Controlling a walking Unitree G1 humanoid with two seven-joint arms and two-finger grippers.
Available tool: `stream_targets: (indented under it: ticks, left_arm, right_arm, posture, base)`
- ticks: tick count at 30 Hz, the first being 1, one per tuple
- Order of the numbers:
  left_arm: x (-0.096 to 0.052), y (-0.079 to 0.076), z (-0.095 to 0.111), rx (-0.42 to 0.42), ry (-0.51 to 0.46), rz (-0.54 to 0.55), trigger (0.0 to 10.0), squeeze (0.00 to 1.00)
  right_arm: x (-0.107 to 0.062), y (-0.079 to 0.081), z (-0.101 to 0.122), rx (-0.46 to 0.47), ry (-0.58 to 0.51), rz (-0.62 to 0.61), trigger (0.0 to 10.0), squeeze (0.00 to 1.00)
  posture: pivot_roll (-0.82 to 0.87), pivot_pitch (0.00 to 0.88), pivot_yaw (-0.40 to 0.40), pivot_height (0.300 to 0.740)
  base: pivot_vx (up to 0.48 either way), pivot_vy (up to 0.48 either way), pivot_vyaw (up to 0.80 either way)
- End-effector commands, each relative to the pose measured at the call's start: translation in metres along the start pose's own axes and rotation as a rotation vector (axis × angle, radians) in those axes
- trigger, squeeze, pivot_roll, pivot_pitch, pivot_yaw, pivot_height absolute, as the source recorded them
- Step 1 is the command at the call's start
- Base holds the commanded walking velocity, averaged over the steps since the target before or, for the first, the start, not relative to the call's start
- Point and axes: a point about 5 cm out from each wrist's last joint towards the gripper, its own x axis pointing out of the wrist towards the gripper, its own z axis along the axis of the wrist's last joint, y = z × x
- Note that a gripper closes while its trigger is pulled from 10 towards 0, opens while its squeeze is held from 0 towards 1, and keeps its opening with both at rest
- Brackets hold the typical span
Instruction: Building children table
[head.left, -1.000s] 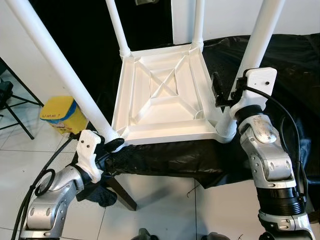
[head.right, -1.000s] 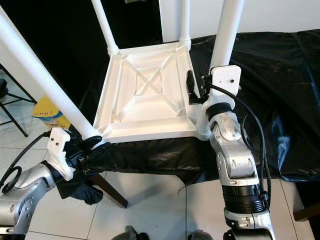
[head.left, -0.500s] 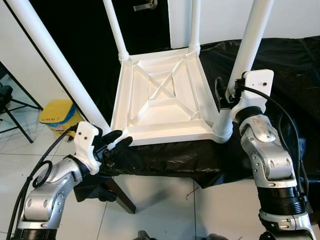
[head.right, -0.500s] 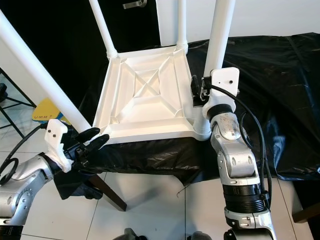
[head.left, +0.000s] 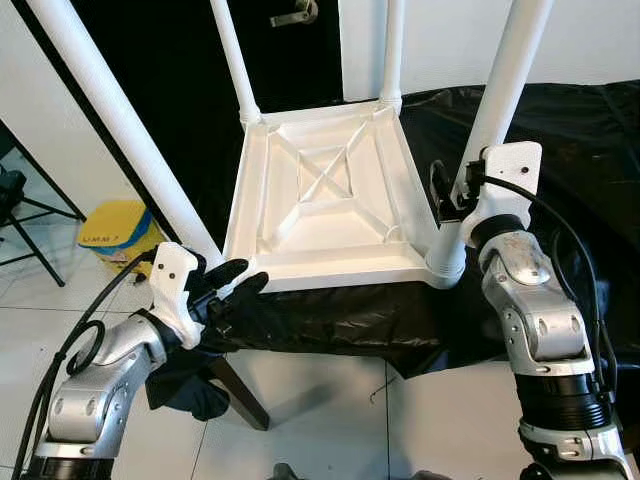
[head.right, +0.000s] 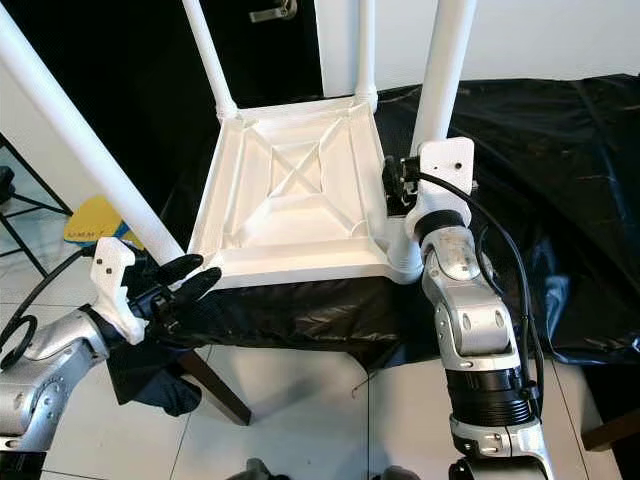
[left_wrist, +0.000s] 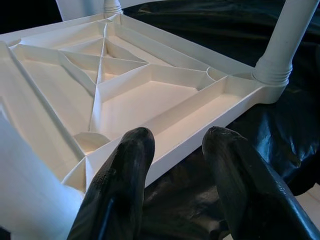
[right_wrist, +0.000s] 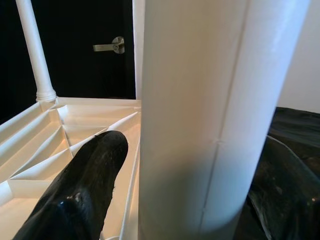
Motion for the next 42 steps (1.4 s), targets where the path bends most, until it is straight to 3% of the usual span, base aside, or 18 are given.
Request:
stream_targets:
  ticks: [1,16,17,18,22,23,42]
  left_arm:
    - [0.000,-0.004,0.002,0.017,-0.005,-0.105,10.0,0.00]
    - [0.007,-0.003,0.010,0.009,-0.056,-0.079,10.0,0.00]
    - [0.007,-0.003,0.011,0.010,-0.060,-0.077,10.0,0.00]
    - [0.008,-0.002,0.012,0.010,-0.066,-0.074,10.0,0.00]
    - [0.009,-0.002,0.014,0.010,-0.075,-0.071,10.0,0.00]
    - [0.009,-0.001,0.015,0.008,-0.081,-0.069,10.0,0.00]
    - [0.011,0.003,0.020,0.029,-0.087,-0.068,10.0,0.00]
  right_arm:
    - [0.002,0.004,0.002,-0.011,0.001,0.018,10.0,0.00]
    - [0.000,0.000,-0.001,-0.010,0.015,-0.007,10.0,0.00]
    - [0.000,0.000,-0.002,-0.003,0.019,-0.007,10.0,0.91]
    - [0.000,0.000,-0.002,-0.003,0.018,-0.008,10.0,1.00]
    - [0.001,0.000,-0.002,-0.007,0.016,-0.006,10.0,1.00]
    - [0.001,0.000,-0.003,-0.005,0.020,-0.001,10.0,0.00]
    - [0.010,0.004,0.012,-0.018,-0.031,0.027,10.0,0.00]
  posture:
    - [-0.09,0.000,0.080,0.740]
    - [-0.09,0.015,0.080,0.740]
    - [-0.09,0.016,0.081,0.740]
    - [-0.09,0.016,0.082,0.740]
    - [-0.09,0.020,0.082,0.740]
    - [-0.09,0.020,0.081,0.740]
    - [-0.09,0.027,0.082,0.740]
  base:
    - [0.000,0.000,0.00]
    - [0.000,0.000,0.00]
    - [0.000,0.000,0.00]
    - [0.000,0.000,0.00]
    - [0.000,0.000,0.00]
    - [0.000,0.000,0.00]
    - [0.000,0.000,0.00]
